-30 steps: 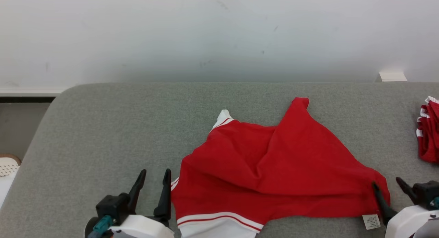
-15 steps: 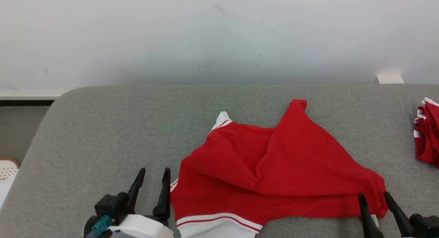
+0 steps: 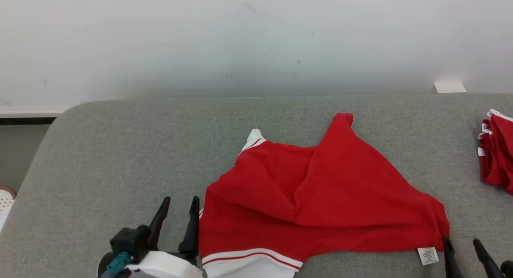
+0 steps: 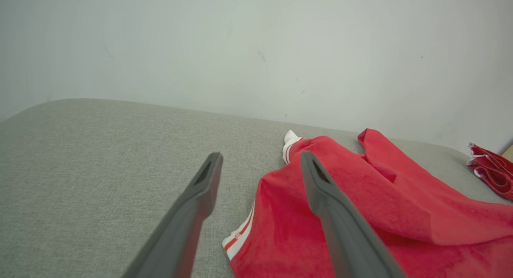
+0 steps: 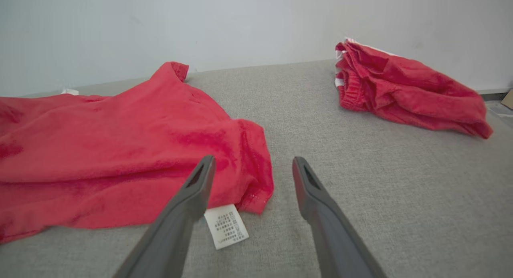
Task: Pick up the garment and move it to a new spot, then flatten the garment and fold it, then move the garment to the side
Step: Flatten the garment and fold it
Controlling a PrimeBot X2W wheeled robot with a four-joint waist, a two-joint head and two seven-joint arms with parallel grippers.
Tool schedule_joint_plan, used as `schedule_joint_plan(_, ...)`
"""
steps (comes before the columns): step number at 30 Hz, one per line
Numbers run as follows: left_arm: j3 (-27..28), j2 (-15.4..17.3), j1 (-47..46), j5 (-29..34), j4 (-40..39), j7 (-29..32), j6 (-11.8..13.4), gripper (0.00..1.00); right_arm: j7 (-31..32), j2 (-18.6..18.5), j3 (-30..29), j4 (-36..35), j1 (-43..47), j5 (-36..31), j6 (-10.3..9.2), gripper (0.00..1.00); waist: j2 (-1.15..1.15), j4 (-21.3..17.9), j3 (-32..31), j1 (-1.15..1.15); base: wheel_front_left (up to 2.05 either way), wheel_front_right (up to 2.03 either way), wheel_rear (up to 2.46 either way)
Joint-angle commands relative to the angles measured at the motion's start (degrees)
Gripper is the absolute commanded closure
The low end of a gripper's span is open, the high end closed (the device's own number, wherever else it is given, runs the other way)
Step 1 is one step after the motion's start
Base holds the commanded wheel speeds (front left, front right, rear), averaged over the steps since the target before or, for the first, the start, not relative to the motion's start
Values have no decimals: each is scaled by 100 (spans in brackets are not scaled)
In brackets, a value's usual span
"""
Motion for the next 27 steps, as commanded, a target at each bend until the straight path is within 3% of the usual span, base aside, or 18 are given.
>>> schedule_joint_plan(1,3,25,11,44,8,0,-2,0,61,-45,-32,61,-42,37,-13,0,0,2,6,0,0,0,0)
schedule_joint_plan(14,33,79,-164,172,23,0,-65,0,603,-303,164,1296,-655,482,-13,0,0,79,295,0,0,0,0)
schedule_joint_plan(23,53,102,-248,249,61,0,-109,0,317,-355,453,1989,-1119,695,-13,0,0,163,428,0,0,0,0)
schedule_joint_plan(24,56,101,-250,244,67,0,-113,0,275,-355,510,2040,-1154,716,-12,13,0,167,429,0,0,0,0)
schedule_joint_plan(25,58,101,-247,237,73,0,-117,0,242,-363,566,2093,-1187,729,-12,56,0,171,425,0,0,0,0)
schedule_joint_plan(27,67,99,-241,236,87,0,-119,0,182,-399,649,2184,-1231,781,-12,100,0,172,410,0,0,0,0)
